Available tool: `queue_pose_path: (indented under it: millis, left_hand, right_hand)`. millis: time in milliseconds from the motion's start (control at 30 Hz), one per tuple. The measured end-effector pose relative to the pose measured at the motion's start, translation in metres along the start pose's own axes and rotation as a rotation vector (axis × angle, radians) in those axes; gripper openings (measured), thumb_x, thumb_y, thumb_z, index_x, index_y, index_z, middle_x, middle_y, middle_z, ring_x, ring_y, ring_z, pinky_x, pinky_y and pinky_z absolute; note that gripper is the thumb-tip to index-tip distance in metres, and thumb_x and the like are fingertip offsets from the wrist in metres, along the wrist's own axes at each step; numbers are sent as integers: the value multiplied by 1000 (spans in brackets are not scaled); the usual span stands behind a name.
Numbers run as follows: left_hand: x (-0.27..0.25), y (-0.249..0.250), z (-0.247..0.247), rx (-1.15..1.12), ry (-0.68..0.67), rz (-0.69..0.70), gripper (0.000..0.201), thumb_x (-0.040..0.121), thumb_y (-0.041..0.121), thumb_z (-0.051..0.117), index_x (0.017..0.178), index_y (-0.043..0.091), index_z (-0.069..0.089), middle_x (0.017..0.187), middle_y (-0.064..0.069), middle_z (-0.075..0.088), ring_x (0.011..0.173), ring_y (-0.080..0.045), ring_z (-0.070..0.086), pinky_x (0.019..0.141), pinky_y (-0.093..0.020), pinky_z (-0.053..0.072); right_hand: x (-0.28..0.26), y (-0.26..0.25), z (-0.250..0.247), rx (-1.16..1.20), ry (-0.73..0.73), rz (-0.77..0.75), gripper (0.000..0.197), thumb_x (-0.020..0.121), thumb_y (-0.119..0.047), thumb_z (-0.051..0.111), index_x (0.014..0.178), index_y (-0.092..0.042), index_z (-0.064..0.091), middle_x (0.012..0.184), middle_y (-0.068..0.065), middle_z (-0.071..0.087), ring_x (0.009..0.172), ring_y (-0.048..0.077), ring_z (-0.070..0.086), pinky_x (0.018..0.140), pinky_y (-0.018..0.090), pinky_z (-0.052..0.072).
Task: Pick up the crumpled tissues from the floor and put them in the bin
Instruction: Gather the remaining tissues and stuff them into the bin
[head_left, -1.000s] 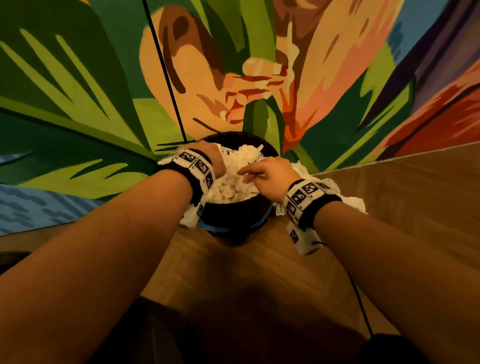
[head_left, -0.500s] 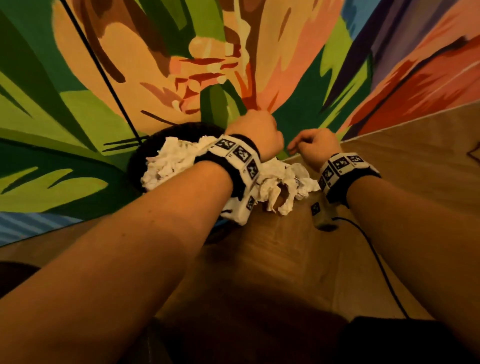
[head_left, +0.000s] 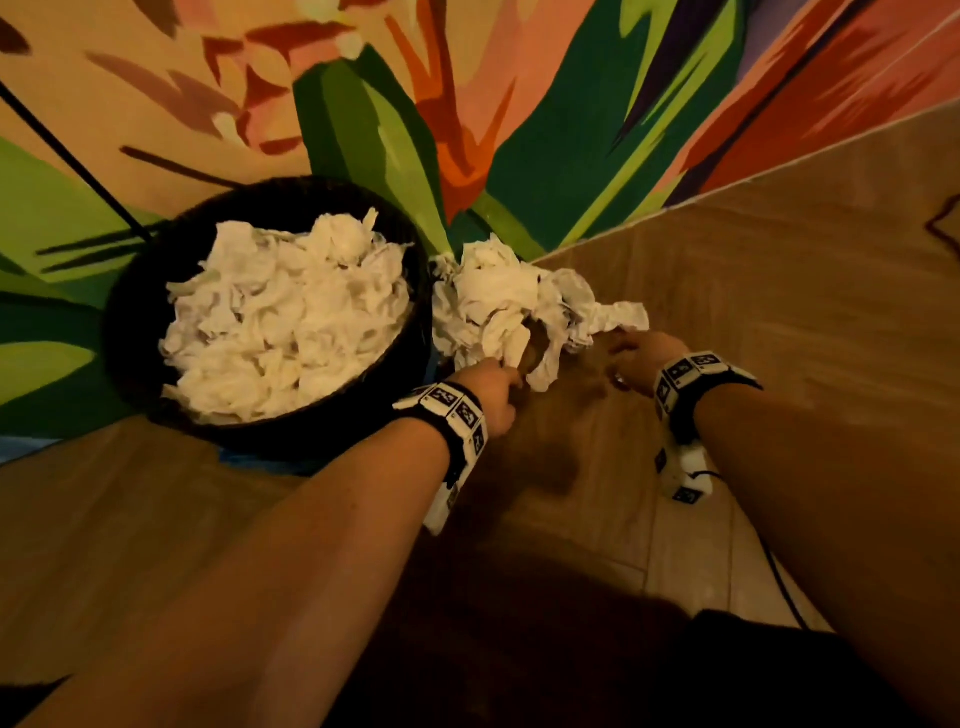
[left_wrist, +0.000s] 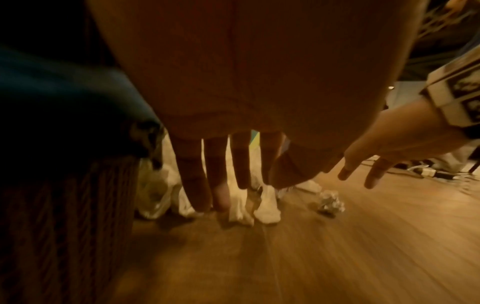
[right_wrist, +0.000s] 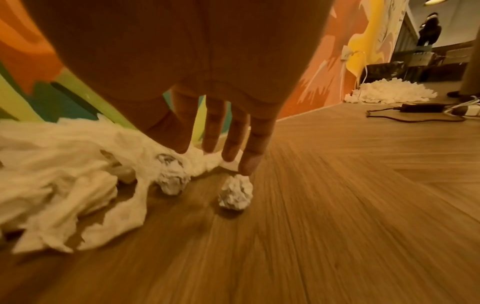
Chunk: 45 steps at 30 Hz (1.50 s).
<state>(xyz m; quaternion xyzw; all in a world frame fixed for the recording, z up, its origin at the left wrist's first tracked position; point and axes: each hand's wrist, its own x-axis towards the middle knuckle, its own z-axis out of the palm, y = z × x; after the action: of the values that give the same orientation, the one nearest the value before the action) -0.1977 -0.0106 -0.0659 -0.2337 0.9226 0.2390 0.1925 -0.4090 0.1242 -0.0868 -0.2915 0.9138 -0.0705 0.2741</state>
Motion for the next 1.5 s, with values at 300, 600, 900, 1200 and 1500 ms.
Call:
queue_pose_path:
  millis: [300,600,900,1200,1500]
  left_hand:
    - [44,-26,46,-185,40,-79,73,89,20,55,151,35,20,158,-4,12,134,-34,39,102,-40,46]
    - [54,-34,64,-84,-77,-90,81,91,21,55,156,27,6,162,4,1,132,-33,42,103,-36,43]
    - [30,-36,81,-294,283,-148,24,84,21,64,67,23,47,85,7,52,78,-20,57,66,-26,42]
    - [24,-20,76,-456,426,-56,20,80,-5,47,82,15,47,96,-2,49,79,-21,52,70,-32,46]
    - [35,-24,67,-419,437,-72,45,76,-14,50,109,18,53,126,1,34,90,-25,56,82,-36,51]
  right_hand:
    - [22,16,42,-81,-94,34,61,92,-27,57,148,-26,33,157,8,21,131,34,43,102,41,45]
    - [5,-7,82,-28,-179,72,12,88,-17,63,99,-19,60,110,9,61,94,25,61,80,35,53]
    - [10,-41,84,-34,-252,-187,87,83,4,55,146,-49,27,160,-18,-6,147,32,9,114,51,29]
    - [2,-29,99,-101,-99,-196,27,93,-21,56,119,-21,61,125,2,57,102,17,53,85,30,45]
    - [-5,-24,114,99,-108,4,66,86,-20,66,144,-28,35,153,8,21,128,30,45,97,36,46]
